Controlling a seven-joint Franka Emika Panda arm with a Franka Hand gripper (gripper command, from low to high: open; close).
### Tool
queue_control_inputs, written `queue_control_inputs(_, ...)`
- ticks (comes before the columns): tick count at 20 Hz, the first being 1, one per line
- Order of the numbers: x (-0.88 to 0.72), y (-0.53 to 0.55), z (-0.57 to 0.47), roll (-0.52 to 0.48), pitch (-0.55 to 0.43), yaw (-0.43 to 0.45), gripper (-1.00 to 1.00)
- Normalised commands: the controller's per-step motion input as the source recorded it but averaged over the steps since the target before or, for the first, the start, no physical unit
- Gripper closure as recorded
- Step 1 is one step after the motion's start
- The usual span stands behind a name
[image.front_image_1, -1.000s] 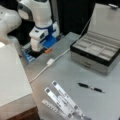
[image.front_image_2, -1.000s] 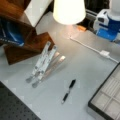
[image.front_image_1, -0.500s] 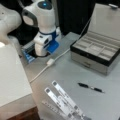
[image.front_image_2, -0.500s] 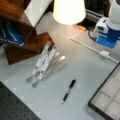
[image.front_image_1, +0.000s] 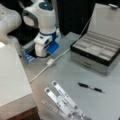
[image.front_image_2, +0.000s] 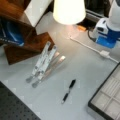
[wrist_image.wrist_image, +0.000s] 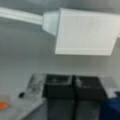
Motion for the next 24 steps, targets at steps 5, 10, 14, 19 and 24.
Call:
queue_control_inputs(5,-0.51,-0.25,-0.45,-0.001,-0.412,0.15,1.0)
queue_control_inputs(10,-0.54,-0.19,-0.39,0.043,-0.419,0.114,1.0)
queue_control_inputs(14,-0.56,-0.14,-0.4,0.052,-0.441,0.106,1.0)
queue_control_inputs(19,-0.6,-0.15,-0.39,0.04,-0.443,0.104,1.0)
queue_control_inputs(24,-0.63,-0.13,-0.39,0.043,-0.457,0.071,1.0)
